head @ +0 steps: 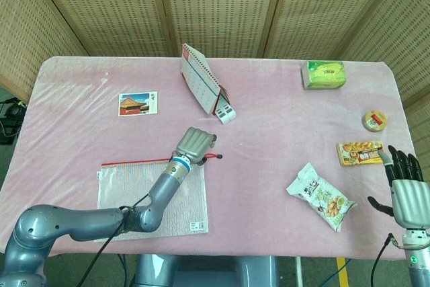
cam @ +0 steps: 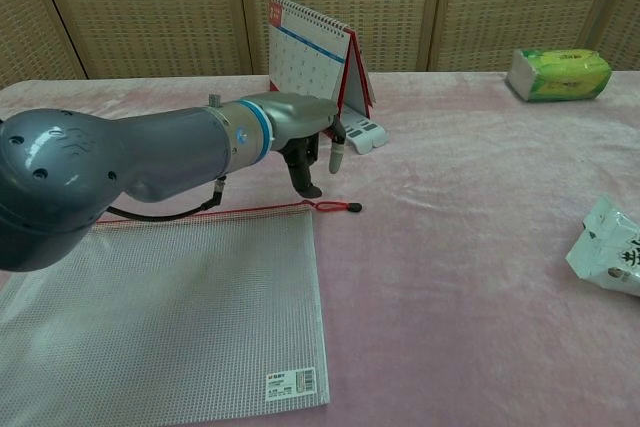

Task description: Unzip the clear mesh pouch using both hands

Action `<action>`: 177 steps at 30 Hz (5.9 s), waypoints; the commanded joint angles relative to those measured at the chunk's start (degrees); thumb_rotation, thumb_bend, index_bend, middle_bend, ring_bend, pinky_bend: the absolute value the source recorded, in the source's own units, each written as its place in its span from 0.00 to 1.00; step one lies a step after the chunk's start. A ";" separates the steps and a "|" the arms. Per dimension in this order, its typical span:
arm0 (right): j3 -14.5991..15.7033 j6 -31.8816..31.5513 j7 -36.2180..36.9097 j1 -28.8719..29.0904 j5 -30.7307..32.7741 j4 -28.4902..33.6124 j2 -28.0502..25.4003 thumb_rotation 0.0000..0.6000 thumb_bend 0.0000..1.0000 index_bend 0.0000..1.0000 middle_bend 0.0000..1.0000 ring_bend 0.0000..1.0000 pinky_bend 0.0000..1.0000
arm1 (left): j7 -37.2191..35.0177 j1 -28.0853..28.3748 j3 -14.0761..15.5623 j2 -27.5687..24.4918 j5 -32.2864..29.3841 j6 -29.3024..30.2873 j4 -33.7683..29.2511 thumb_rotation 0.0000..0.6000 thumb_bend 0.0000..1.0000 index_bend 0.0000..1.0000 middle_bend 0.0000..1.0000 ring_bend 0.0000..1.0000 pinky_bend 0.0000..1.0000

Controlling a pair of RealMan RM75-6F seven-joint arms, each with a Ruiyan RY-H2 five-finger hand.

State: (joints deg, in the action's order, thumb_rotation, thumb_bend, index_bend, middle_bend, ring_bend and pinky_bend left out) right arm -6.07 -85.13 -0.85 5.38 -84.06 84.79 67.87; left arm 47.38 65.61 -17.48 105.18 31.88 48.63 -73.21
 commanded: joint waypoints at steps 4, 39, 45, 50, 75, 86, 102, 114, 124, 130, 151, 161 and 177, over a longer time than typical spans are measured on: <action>0.02 0.45 -0.20 0.20 0.25 -0.11 0.19 1.00 0.00 0.11 0.00 0.00 0.00 | -1.33 1.82 0.66 2.87 -1.45 -1.29 4.42 1.00 0.35 0.48 0.91 0.93 1.00; -0.24 2.30 0.58 0.98 1.78 -1.09 0.39 1.00 0.00 0.12 0.00 0.00 0.00 | -3.26 6.29 0.06 11.57 -4.44 -5.21 19.17 1.00 0.41 0.55 0.91 0.93 1.00; -0.13 2.35 0.78 0.98 1.69 -1.03 0.30 1.00 0.00 0.12 0.00 0.00 0.00 | -2.66 6.13 0.04 11.46 -4.73 -4.62 18.79 1.00 0.52 0.57 0.91 0.93 1.00; -0.14 2.30 0.99 0.95 1.72 -0.99 0.21 1.00 0.00 0.12 0.00 0.00 0.00 | -2.46 5.97 -0.12 10.89 -4.75 -4.16 17.56 1.00 0.58 0.63 0.91 0.93 1.00; -2.52 16.19 10.58 9.46 2.52 3.95 -5.00 1.00 0.00 0.23 0.89 0.86 0.51 | -18.28 -3.42 -3.55 -11.57 6.73 -0.94 -12.88 1.00 0.74 0.88 0.94 0.94 1.00; -6.91 39.82 33.50 24.00 5.80 7.30 -6.48 1.00 0.00 0.34 0.98 0.97 1.00 | -20.86 -3.17 -4.46 -14.44 9.69 2.03 -19.45 1.00 0.74 0.88 0.94 0.94 1.00; -10.34 59.48 38.35 38.41 21.42 7.05 2.93 1.00 0.02 0.37 0.98 0.97 1.00 | -23.50 -0.82 -5.22 -8.75 11.78 6.68 -16.26 1.00 0.74 0.88 0.94 0.94 1.00; -11.47 56.37 35.42 42.73 33.66 5.09 10.30 1.00 0.11 0.43 0.99 0.97 1.00 | -24.18 -0.03 -6.28 -7.30 9.64 8.01 -16.16 1.00 0.74 0.88 0.94 0.94 1.00; -11.12 52.94 31.93 43.94 41.89 4.41 12.98 1.00 0.20 0.53 0.99 0.97 1.00 | -25.23 -0.34 -6.72 -8.28 9.35 8.46 -17.68 1.00 0.74 0.88 0.94 0.94 1.00; -12.47 52.27 32.56 43.22 43.77 4.47 14.16 1.00 0.32 0.62 0.99 0.97 1.00 | -25.81 -0.43 -6.65 -8.62 8.77 8.27 -18.47 1.00 0.74 0.88 0.94 0.94 1.00; -15.24 54.85 33.60 40.88 42.95 5.08 14.70 1.00 0.75 0.75 0.99 0.97 1.00 | -28.24 -0.49 -6.99 -9.82 6.33 6.96 -19.31 1.00 0.74 0.88 0.94 0.94 1.00; -20.37 56.01 39.64 35.98 38.52 8.81 12.45 1.00 0.79 0.76 0.99 0.97 1.00 | -30.20 -2.61 -5.29 -11.73 5.14 6.07 -16.14 1.00 0.74 0.89 0.94 0.94 1.00; -26.66 58.16 49.91 28.60 27.89 11.17 9.19 1.00 0.81 0.77 0.99 0.97 1.00 | -35.04 -7.28 -2.57 -16.90 5.23 1.85 -12.95 1.00 0.74 0.89 0.94 0.94 1.00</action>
State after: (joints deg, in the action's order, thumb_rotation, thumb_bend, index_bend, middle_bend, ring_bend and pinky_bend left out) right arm -31.84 -27.27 48.01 34.57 -55.65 95.84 77.84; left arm 12.74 58.86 -20.52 88.85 37.19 51.03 -86.71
